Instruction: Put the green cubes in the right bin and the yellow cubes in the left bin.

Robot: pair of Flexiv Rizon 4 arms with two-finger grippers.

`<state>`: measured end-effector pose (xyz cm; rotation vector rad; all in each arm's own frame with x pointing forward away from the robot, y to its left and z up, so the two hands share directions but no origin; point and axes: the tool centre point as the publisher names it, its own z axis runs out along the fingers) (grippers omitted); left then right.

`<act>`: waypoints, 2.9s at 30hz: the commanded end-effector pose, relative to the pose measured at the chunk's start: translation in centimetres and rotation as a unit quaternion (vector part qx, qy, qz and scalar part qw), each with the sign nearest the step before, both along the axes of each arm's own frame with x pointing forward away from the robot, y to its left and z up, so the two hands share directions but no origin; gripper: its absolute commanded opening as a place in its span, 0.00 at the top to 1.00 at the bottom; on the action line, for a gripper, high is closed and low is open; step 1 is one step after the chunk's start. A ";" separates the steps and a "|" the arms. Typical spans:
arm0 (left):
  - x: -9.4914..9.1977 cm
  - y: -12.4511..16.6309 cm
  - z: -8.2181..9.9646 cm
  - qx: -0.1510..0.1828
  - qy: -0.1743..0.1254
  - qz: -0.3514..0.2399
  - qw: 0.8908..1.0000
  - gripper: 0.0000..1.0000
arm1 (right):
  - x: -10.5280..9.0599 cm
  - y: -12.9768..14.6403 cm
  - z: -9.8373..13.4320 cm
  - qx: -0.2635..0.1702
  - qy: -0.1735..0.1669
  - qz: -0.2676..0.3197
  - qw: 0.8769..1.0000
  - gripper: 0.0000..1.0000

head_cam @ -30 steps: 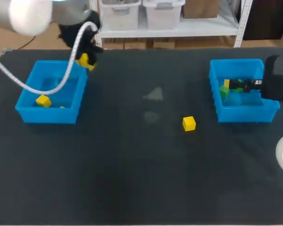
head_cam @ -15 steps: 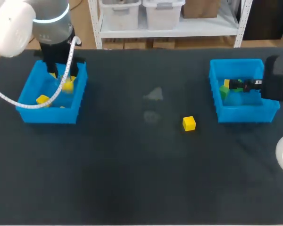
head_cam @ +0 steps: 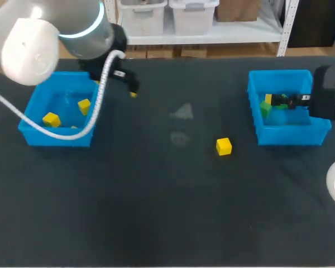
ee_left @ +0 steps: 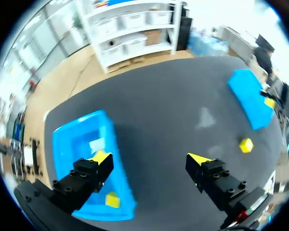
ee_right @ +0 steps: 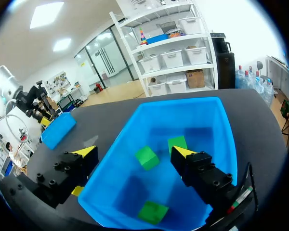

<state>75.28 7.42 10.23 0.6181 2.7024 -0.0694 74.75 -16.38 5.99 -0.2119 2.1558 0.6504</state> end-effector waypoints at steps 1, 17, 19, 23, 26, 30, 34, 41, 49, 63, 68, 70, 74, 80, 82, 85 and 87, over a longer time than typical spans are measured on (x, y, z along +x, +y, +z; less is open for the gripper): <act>-0.8 -5.3 -0.3 0.003 0.014 -0.129 0.992 0.00 | 0.0 -0.1 0.1 0.002 0.001 0.002 1.000 0.00; -8.4 -18.6 -3.6 0.006 0.110 -0.468 0.877 0.00 | 0.0 -0.1 0.1 0.002 0.001 0.002 1.000 0.00; -8.7 -18.9 -4.1 0.012 0.120 -0.479 0.870 0.00 | 0.0 -0.1 0.1 0.002 0.001 0.002 1.000 0.00; -8.8 -19.5 -4.7 0.016 0.128 -0.482 0.867 0.00 | 0.0 -0.1 0.1 0.002 0.001 0.002 1.000 0.00; -8.8 -20.0 -5.1 0.019 0.131 -0.484 0.865 0.00 | 0.0 -0.1 0.1 0.002 0.001 0.002 1.000 0.00; -8.9 -20.9 -5.6 0.025 0.137 -0.487 0.862 0.00 | 0.0 -0.1 0.1 0.002 0.001 0.002 1.000 0.00; -8.6 -21.7 -6.7 0.040 0.143 -0.480 0.865 0.00 | 0.0 -0.1 0.1 0.002 0.001 0.002 1.000 0.00; -8.0 -21.8 -8.1 0.053 0.153 -0.457 0.874 0.00 | 0.0 -0.1 0.1 0.002 0.001 0.002 1.000 0.00; -7.9 -21.8 -8.3 0.049 0.151 -0.450 0.879 0.00 | 0.0 -0.1 0.1 0.002 0.001 0.002 1.000 0.00; -9.4 -22.8 -9.2 0.072 0.135 -0.449 0.880 0.00 | 0.0 -0.1 0.1 0.002 0.001 0.002 1.000 0.00; -9.6 -23.1 -9.6 0.079 0.134 -0.444 0.882 0.00 | 0.0 -0.1 0.1 0.002 0.001 0.002 1.000 0.00; -9.6 -23.3 -10.0 0.080 0.134 -0.444 0.882 0.00 | 0.0 -0.1 0.1 0.002 0.001 0.002 1.000 0.00; -8.8 -23.5 -11.1 0.089 0.138 -0.437 0.884 0.00 | 0.0 -0.1 0.1 0.002 0.001 0.002 1.000 0.00; -7.9 -23.8 -11.8 0.092 0.140 -0.422 0.891 0.00 | 0.0 -0.1 0.1 0.002 0.001 0.002 1.000 0.00; -7.8 -24.0 -11.8 0.091 0.139 -0.417 0.894 0.00 | 0.0 -0.1 0.1 0.002 0.001 0.002 1.000 0.00; -7.5 -24.2 -11.9 0.087 0.136 -0.412 0.897 0.32 | 0.0 -0.1 0.1 0.002 0.001 0.002 1.000 0.00; -7.4 -24.3 -11.8 0.082 0.130 -0.406 0.901 0.95 | 0.0 -0.1 0.1 0.002 0.001 0.002 1.000 0.00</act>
